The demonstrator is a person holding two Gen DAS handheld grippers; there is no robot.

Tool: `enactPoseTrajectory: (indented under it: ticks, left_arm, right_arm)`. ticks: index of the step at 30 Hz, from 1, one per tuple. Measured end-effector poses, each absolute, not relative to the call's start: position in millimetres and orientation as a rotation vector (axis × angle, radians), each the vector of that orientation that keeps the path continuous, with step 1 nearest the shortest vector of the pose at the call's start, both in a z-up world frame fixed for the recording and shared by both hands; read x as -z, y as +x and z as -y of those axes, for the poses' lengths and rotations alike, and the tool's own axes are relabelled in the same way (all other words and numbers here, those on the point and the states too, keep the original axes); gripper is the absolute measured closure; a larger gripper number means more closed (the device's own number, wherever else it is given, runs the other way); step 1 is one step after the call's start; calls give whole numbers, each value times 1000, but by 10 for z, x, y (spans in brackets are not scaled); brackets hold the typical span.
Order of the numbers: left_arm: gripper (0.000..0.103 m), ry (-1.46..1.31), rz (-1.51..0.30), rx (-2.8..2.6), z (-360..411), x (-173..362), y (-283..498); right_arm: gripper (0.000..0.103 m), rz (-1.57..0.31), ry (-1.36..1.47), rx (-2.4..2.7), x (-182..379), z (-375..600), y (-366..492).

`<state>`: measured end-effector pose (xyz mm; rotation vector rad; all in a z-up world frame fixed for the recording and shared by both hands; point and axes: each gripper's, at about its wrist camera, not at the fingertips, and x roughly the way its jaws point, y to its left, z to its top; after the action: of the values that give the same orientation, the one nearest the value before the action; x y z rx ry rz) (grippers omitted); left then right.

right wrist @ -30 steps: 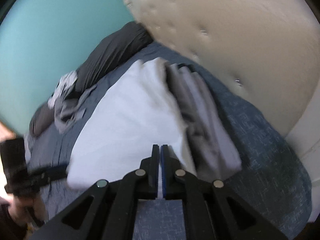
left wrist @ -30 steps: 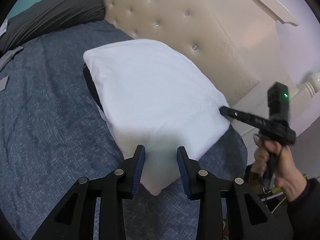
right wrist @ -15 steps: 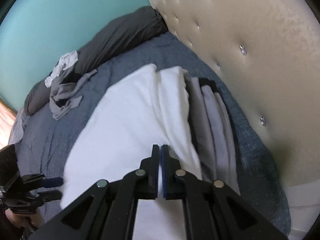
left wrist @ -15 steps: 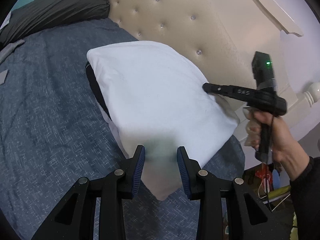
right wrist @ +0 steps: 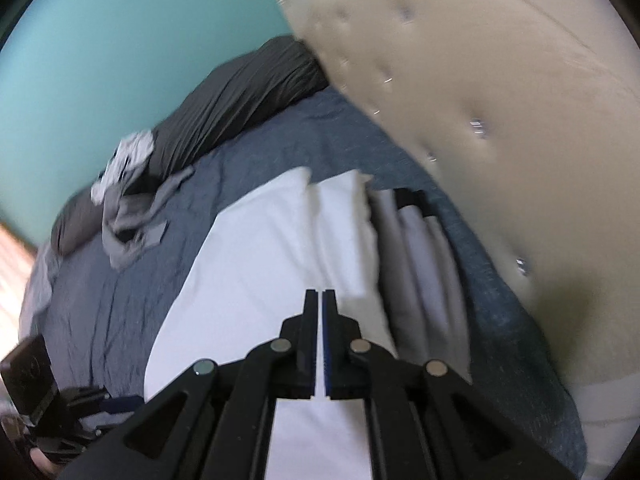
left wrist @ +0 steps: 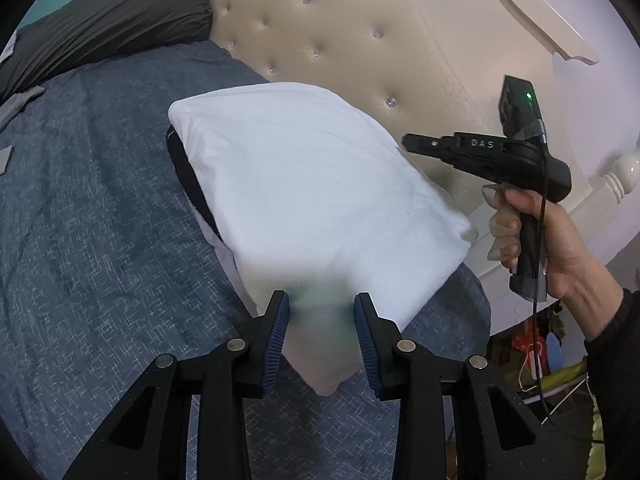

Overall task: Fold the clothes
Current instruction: 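Lower the white shirt onto the grey stack and open both grippers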

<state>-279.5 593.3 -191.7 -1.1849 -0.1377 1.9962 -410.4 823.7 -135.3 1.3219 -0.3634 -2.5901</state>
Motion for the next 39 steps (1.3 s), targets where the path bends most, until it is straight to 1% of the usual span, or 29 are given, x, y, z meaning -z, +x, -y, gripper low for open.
enactPoseTrajectory:
  ticks: [4,10,13,17,18,20,21,23,27,31,39]
  left_arm:
    - [66,-1189,129,-1991,-5935,1922,-2782]
    - [66,-1170,127,-1999,-5914,1870,-2793]
    - [66,-1144,123,-2010,-5906,1818,-2785]
    - [66,-1135,120,-2001,-5951,1778,-2779]
    - [67,-1143,109,-1999,-5967,1799,-2769]
    - [67,-1157,82,-1993,-6001,1852,-2736]
    - [67,-1159,76,-1998,-5998,1864,-2718]
    - [66,-1163,92,-2009,-5952,1855,-2711]
    - [67,-1160,104,-2017,-5923,1813,-2707]
    - [67,-1172,79,-2022,-5960,1852,-2668]
    - [66,-1189,64,-2036,-5882,1877,-2606]
  right_arm:
    - [102,383,1432,2613,1485,-8340,-4152]
    - [102,539,1248,2632,1285,-8578,-3924]
    - [102,533,1218,2568,1310,-8514,-3746]
    - [102,512,1288,2557,1505,-8510,-3625]
    - [103,535,1299,2560,1561,-8552,-3600]
    - [103,660,1260,2569,1600,-8678,-3545]
    - [103,685,1240,2579,1592,-8694,-3507]
    - [102,671,1206,2589,1534,-8645,-3425]
    - [102,585,1148,2540,1401,-8411,-3267]
    - [102,547,1196,2516,1504,-8261,-3158]
    - [102,647,1212,2594,1681,-8498,-2986]
